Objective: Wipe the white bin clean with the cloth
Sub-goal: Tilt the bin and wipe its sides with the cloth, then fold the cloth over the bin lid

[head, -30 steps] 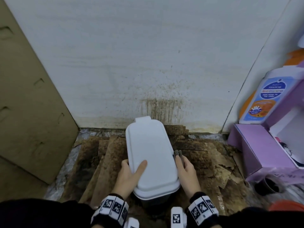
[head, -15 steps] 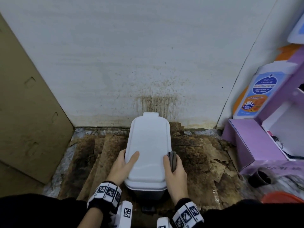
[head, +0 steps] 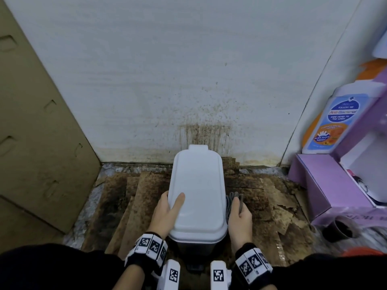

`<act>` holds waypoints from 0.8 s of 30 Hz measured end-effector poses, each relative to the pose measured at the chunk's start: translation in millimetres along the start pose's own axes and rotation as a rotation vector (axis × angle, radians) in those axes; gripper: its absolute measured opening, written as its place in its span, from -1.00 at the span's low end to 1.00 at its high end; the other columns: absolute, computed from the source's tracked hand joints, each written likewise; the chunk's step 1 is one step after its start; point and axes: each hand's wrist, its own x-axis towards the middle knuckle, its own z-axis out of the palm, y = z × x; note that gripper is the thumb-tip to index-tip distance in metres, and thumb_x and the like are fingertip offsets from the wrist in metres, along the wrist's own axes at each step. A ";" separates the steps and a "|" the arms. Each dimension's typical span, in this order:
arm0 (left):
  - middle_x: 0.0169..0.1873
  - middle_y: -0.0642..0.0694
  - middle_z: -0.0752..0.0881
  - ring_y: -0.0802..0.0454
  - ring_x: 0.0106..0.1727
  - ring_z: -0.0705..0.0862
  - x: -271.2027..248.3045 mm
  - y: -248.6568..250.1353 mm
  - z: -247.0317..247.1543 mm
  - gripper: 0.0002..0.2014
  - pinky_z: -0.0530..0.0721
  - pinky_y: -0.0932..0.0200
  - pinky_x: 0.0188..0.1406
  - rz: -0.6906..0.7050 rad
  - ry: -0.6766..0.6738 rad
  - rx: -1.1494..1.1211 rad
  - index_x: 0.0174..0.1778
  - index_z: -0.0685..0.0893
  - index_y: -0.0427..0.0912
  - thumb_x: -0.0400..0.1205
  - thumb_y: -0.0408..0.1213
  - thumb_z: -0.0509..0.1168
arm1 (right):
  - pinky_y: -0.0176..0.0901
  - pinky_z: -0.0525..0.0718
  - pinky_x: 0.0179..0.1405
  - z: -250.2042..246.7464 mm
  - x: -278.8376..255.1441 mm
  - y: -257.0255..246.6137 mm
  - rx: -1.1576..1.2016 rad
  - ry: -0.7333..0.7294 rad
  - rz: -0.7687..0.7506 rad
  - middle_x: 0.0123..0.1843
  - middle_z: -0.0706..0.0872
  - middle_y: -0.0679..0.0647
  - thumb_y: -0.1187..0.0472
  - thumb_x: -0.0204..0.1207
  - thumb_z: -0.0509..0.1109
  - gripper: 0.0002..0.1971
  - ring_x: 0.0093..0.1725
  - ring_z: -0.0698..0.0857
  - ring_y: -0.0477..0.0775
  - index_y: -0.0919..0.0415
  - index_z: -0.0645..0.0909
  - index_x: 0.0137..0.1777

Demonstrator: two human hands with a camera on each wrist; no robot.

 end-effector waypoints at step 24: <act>0.36 0.01 0.38 0.05 0.40 0.32 -9.4 -10.1 -13.3 -0.78 0.22 0.35 0.29 0.182 0.074 0.525 0.41 0.39 -0.05 0.87 -0.24 -0.01 | 0.10 0.11 0.73 57.7 -59.0 -27.5 -0.882 -0.268 -0.608 0.79 -0.01 0.09 -0.38 0.61 -0.12 -0.16 0.73 -0.08 0.07 0.16 0.04 0.75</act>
